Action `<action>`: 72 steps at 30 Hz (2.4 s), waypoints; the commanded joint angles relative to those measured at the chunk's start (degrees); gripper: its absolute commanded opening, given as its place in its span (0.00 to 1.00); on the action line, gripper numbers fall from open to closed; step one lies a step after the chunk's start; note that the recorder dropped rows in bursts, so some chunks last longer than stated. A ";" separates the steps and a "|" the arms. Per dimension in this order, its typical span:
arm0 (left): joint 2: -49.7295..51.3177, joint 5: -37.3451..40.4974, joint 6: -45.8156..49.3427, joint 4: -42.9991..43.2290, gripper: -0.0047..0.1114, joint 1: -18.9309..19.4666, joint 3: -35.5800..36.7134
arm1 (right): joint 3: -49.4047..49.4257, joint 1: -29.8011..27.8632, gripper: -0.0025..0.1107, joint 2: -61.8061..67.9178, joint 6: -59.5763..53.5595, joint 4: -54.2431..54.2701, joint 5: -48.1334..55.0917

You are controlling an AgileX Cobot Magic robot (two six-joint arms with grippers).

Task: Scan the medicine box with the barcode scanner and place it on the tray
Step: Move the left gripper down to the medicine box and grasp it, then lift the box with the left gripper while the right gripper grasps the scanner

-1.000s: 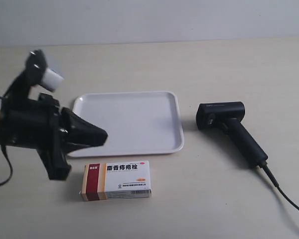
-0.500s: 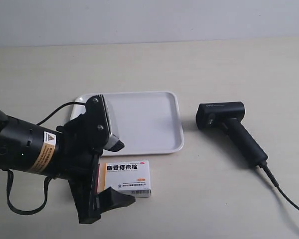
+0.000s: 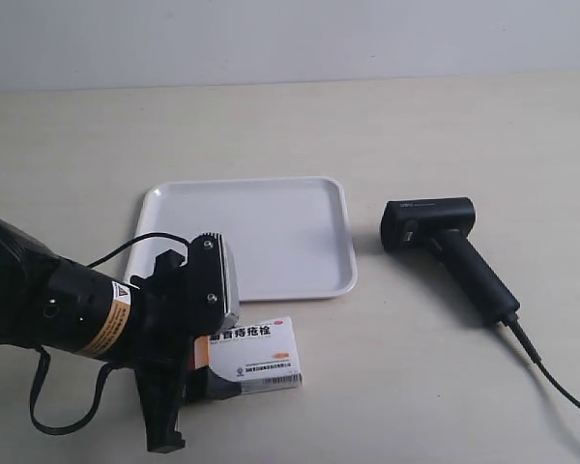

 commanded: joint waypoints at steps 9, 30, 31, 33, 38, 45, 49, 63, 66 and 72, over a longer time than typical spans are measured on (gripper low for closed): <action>-9.77 -16.65 0.71 5.13 0.04 11.66 -4.05 | -3.82 4.27 0.02 19.71 2.02 -0.05 -2.01; -1.41 -23.83 0.96 7.85 0.04 21.74 -11.18 | -38.00 21.94 0.68 102.93 -13.66 -9.82 -4.95; -1.41 -23.83 0.96 7.85 0.04 21.74 -11.18 | -38.00 21.94 0.61 103.02 -14.49 -9.82 -5.39; -1.41 -23.83 0.96 7.85 0.04 21.74 -11.18 | -38.00 21.94 0.46 102.90 -16.91 -9.82 -5.39; -1.41 -23.19 1.11 7.85 0.04 21.74 -11.26 | -38.00 21.94 0.05 94.93 -21.00 -9.82 0.37; -1.09 -22.61 1.80 7.85 0.04 21.74 -11.26 | -38.50 21.94 0.02 81.03 -34.16 -9.82 5.39; -0.22 -20.41 0.94 7.85 0.04 21.74 -11.29 | -41.42 21.94 0.02 81.07 -35.62 -9.82 6.74; 9.55 -12.68 0.75 -6.23 0.04 21.34 -15.85 | -42.65 19.82 0.02 97.34 -22.92 -10.63 -4.64; 13.15 -12.68 0.75 -7.70 0.04 21.34 -17.26 | -42.65 17.80 0.02 100.68 -18.99 -10.22 -7.99; 14.81 -11.79 3.68 -8.96 0.04 21.34 -17.39 | -42.65 17.91 0.02 105.16 -18.75 -9.68 -9.30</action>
